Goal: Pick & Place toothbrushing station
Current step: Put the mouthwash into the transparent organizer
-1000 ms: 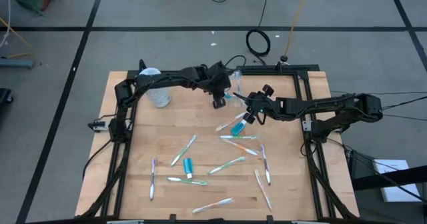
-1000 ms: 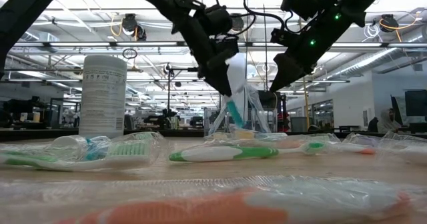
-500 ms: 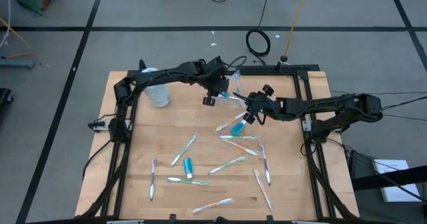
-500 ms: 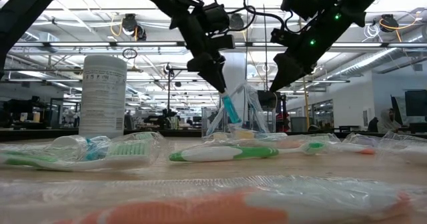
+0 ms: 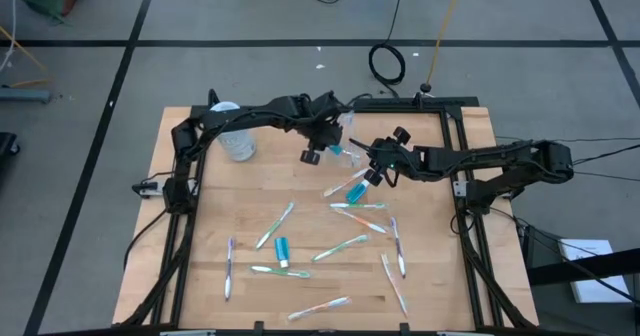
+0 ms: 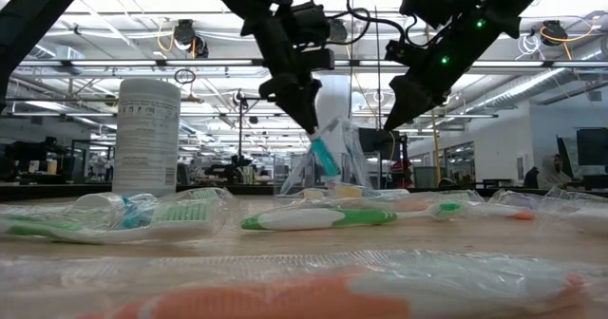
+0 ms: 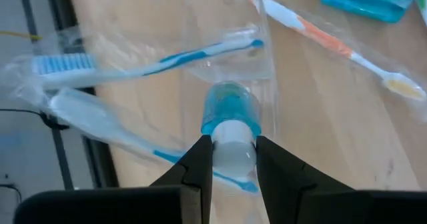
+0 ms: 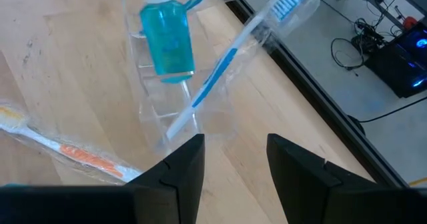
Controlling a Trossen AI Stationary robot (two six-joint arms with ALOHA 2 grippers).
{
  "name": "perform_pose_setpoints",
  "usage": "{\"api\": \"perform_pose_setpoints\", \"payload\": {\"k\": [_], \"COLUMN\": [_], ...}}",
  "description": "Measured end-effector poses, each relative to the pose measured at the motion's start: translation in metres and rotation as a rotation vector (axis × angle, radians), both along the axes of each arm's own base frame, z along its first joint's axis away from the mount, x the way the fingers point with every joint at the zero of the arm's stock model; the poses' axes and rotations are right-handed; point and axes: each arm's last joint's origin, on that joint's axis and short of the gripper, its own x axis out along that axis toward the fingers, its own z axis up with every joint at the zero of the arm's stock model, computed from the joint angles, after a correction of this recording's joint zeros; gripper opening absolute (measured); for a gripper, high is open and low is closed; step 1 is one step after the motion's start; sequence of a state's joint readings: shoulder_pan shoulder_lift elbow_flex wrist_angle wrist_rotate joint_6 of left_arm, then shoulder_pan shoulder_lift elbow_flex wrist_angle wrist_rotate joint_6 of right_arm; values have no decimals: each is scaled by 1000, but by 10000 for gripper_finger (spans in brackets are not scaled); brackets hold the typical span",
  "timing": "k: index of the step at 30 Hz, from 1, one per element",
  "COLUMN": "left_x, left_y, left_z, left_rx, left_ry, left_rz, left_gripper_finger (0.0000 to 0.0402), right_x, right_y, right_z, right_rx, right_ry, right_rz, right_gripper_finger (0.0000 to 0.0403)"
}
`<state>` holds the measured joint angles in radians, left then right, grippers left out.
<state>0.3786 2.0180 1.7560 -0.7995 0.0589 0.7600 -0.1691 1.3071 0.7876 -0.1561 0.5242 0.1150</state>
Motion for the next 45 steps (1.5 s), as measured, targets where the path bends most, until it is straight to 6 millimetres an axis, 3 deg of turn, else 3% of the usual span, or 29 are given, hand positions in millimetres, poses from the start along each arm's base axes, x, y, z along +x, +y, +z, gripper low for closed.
{"api": "perform_pose_setpoints", "payload": {"k": [19,23,31,45], "left_x": [-11,-9,-7,-2], "left_y": [-23,-30,-35,-50], "left_z": [-4,-4,-4,-6], "left_rx": [-83,-55,121,229], "left_ry": [169,175,238,294], "left_rz": [24,-35,12,-292], "left_gripper_finger": [88,88,88,88], "right_x": [-6,-6,-6,-6], "right_y": [-4,-4,-4,-4], "right_z": [-12,-12,-12,-12], "right_rx": [-4,-6,-7,-7], "right_ry": [28,31,31,32], "right_rz": [-10,-7,-7,-6], "right_gripper_finger": [155,155,155,155]}}
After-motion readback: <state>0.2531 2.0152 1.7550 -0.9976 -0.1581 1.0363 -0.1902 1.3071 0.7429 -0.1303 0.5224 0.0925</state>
